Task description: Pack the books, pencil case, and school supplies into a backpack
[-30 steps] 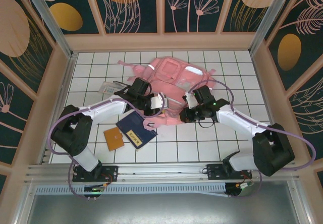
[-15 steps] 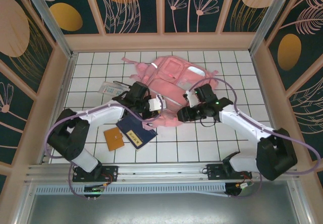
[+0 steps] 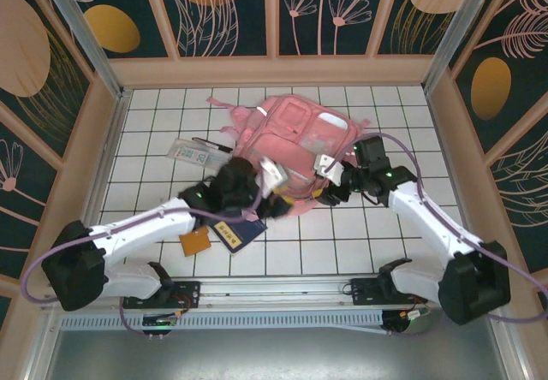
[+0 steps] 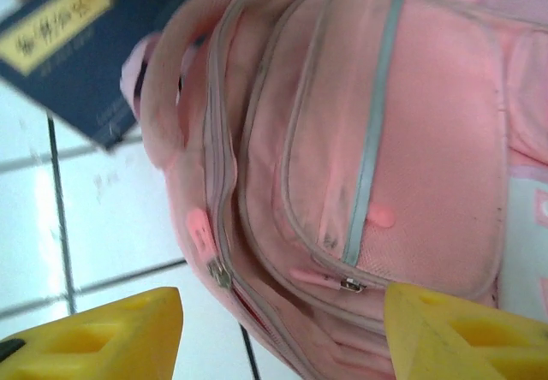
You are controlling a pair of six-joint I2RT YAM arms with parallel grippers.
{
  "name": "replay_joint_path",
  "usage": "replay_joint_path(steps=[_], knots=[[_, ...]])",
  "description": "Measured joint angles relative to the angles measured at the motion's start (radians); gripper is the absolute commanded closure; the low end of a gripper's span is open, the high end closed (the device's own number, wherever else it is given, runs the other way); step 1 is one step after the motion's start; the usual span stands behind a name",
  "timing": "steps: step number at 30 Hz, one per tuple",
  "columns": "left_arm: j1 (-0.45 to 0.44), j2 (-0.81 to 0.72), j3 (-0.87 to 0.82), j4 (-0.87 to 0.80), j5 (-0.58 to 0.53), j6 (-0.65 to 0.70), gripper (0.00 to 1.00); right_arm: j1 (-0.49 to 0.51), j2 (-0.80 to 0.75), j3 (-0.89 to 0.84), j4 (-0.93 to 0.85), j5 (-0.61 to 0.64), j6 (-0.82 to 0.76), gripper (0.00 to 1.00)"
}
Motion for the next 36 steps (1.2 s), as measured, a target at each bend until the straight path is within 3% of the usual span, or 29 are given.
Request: replay_joint_path(steps=[2, 10, 14, 17, 25, 31, 36], knots=[[-0.054, 0.031, -0.017, 0.007, -0.004, -0.011, 0.46, -0.025, 0.051, -0.004, -0.002, -0.025, -0.125, 0.37], [-0.057, 0.154, -0.038, 0.100, -0.089, 0.111, 0.44, -0.050, 0.134, -0.100, 0.071, -0.058, -0.378, 0.41], [-0.057, 0.261, -0.027, 0.133, -0.141, 0.206, 0.46, -0.049, 0.171, -0.124, 0.140, -0.056, -0.402, 0.61], [-0.057, 0.317, -0.015, 0.135, -0.187, 0.269, 0.47, -0.049, 0.177, -0.143, 0.190, -0.048, -0.402, 0.70], [-0.057, 0.340, -0.001, 0.171, -0.267, 0.362, 0.51, -0.049, 0.176, -0.196, 0.249, -0.048, -0.409, 1.00], [-0.058, 0.366, 0.003, 0.202, -0.267, 0.380, 0.59, -0.049, 0.144, -0.214, 0.274, -0.049, -0.409, 1.00], [-0.058, 0.393, 0.014, 0.214, -0.268, 0.380, 0.60, -0.049, 0.101, -0.257, 0.303, -0.045, -0.408, 1.00]])
